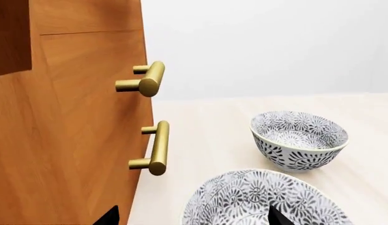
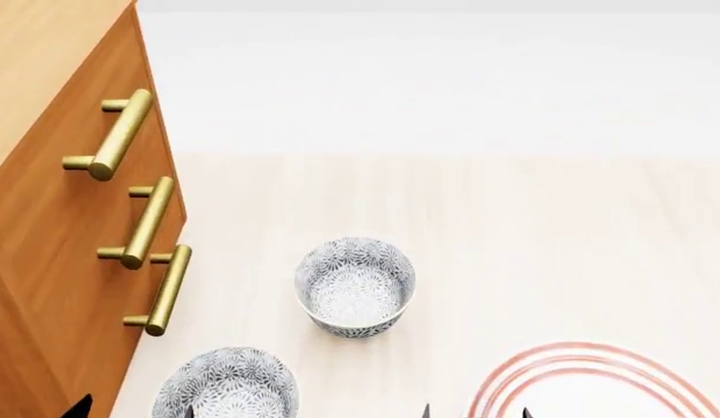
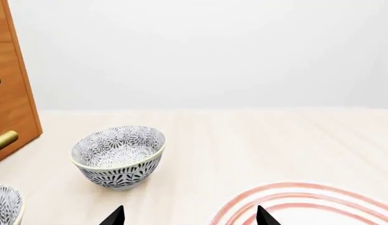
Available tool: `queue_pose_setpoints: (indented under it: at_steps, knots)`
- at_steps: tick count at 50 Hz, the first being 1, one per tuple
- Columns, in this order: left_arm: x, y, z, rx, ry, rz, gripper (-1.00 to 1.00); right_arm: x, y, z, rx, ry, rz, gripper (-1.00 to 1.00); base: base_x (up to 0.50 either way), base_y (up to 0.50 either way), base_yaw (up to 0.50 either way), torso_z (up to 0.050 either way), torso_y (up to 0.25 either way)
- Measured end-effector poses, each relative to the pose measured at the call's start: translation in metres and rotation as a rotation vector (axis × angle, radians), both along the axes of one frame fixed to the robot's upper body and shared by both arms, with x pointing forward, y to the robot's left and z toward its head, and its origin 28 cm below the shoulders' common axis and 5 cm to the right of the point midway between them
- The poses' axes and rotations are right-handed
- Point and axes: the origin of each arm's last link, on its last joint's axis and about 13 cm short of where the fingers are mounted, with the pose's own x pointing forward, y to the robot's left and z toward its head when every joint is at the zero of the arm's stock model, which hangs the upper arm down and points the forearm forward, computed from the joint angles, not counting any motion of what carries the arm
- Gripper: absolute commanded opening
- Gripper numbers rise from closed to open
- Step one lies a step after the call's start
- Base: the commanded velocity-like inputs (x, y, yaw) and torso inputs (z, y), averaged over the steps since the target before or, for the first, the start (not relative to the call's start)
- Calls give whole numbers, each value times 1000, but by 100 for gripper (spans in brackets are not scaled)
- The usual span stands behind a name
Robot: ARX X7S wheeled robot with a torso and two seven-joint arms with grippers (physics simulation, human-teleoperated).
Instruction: Open the top drawer of the cabinet.
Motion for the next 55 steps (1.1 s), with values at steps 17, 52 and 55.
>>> queue_pose_setpoints:
  at_steps: [17, 52, 55]
  knots:
    - [0, 0, 0, 0, -1, 2, 100, -1, -1, 0, 12, -2, -6, 100, 305, -101, 0, 0, 0]
    - [-1, 2, 127, 31, -137, -98, 100, 1, -1, -2, 23, 12, -4, 100, 0, 0, 0, 0, 0]
    - [0, 2, 135, 55, -151, -112, 100, 1, -1, -2, 23, 14, -4, 100, 0, 0, 0, 0, 0]
